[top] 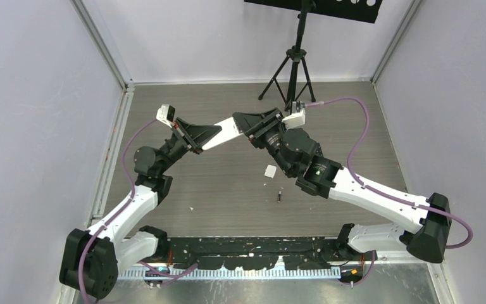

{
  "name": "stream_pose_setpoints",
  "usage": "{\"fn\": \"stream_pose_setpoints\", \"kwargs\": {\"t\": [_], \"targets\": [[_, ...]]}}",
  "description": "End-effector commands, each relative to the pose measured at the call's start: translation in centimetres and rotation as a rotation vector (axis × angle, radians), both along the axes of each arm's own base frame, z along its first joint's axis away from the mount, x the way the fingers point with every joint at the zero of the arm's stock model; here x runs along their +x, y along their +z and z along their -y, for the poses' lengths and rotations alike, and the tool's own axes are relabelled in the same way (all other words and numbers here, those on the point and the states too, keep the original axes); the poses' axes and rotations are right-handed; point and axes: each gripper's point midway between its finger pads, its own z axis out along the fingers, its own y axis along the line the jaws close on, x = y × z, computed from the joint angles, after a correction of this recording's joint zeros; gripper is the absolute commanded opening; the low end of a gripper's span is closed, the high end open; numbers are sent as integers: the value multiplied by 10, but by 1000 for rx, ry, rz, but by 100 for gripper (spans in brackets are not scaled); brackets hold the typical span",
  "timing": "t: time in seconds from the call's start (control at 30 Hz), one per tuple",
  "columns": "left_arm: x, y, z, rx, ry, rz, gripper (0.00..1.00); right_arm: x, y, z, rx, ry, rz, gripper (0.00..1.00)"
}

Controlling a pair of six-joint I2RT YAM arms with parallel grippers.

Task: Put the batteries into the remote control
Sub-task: Load the battery into the remote control.

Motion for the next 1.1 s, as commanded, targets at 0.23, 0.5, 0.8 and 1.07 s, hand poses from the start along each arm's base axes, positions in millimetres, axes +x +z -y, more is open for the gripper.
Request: {"fn": "stream_pose_setpoints", "kwargs": {"t": [0.23,0.5,0.8,1.07], "targets": [[-1,3,0,11,22,77,0,-3,14,32,-11,-28,81,64],[1,-2,1,22,24,68,0,-9,11,23,-51,47,143,54],[0,-2,1,25,23,71,0,-8,2,12,-101,89,138,48],[0,-1,1,29,20,78,0,-5,-5,13,-118,91,124,19]]}}
